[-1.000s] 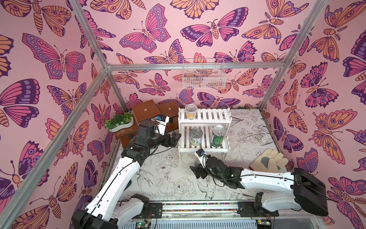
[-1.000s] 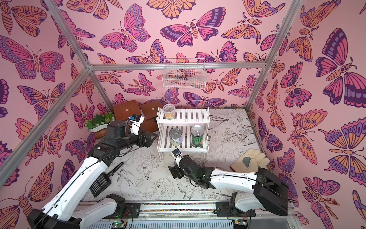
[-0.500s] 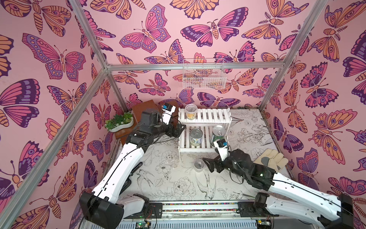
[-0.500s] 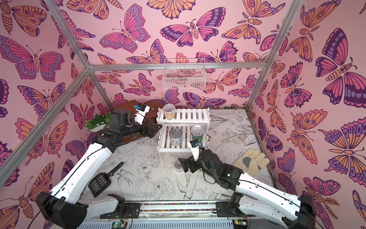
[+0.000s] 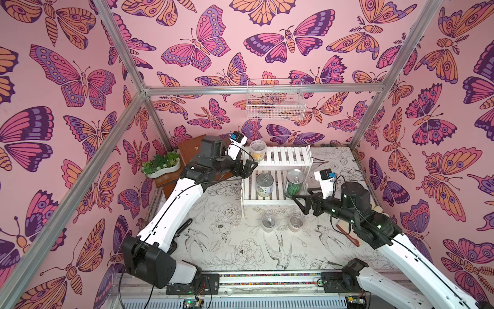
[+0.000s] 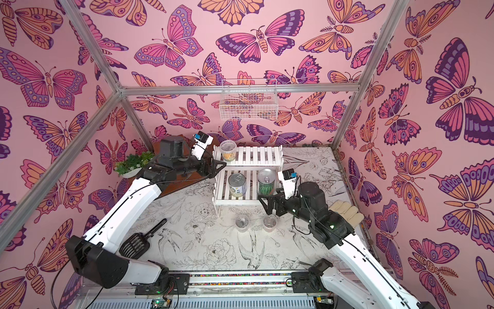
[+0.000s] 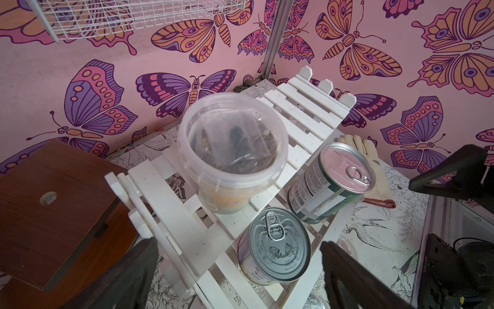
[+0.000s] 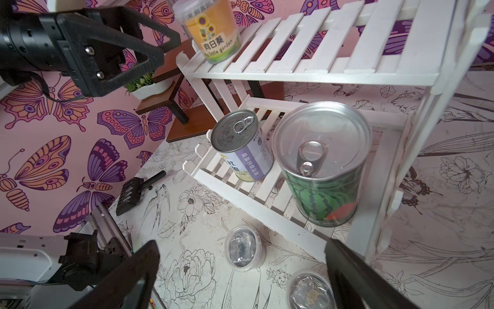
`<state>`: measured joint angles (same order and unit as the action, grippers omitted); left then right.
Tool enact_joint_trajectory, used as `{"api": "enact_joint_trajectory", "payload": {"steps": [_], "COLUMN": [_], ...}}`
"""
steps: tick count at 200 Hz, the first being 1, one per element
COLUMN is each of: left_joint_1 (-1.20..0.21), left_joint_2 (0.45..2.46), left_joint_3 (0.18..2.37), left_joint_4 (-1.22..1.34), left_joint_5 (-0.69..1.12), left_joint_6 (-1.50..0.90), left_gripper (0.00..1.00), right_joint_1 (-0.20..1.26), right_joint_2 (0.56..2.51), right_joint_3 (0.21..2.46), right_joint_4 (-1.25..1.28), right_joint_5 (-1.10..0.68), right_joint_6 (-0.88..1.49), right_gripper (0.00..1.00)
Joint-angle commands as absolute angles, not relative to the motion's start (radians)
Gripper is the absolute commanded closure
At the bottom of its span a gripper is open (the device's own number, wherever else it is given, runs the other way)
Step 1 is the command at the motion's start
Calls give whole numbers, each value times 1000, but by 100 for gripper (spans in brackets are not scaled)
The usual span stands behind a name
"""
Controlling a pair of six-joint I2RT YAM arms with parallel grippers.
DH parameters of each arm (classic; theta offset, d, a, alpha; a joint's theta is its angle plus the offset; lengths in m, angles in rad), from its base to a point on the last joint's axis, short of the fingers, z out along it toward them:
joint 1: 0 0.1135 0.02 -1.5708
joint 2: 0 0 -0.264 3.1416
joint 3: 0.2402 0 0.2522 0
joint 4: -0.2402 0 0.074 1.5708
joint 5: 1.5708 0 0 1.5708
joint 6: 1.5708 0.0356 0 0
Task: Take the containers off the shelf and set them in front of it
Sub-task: 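Pick up a container from the shelf.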
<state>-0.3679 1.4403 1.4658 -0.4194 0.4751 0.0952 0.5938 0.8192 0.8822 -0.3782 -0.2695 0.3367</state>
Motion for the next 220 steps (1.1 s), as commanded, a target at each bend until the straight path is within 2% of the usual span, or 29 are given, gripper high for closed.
{"api": "enact_joint_trajectory", "payload": {"steps": [1, 146, 180, 220], "left_joint_1": [-383, -423, -423, -423], "left_joint_2": [1469, 1648, 1661, 1667], "left_joint_3": [1514, 1672, 1668, 1669], "left_joint_4": [-414, -361, -340, -331], "left_joint_5": [486, 429, 431, 438], "left_joint_6": [141, 172, 165, 153], "left_gripper": [0, 1, 6, 21], "right_joint_1": [561, 481, 465, 451], "right_joint_2": [825, 831, 834, 835], "right_joint_3": [916, 874, 877, 877], "right_joint_4": [-413, -366, -367, -364], "right_joint_5": [-354, -427, -443, -452], "right_joint_6": [335, 353, 353, 353], "right_gripper": [1, 1, 1, 1]}}
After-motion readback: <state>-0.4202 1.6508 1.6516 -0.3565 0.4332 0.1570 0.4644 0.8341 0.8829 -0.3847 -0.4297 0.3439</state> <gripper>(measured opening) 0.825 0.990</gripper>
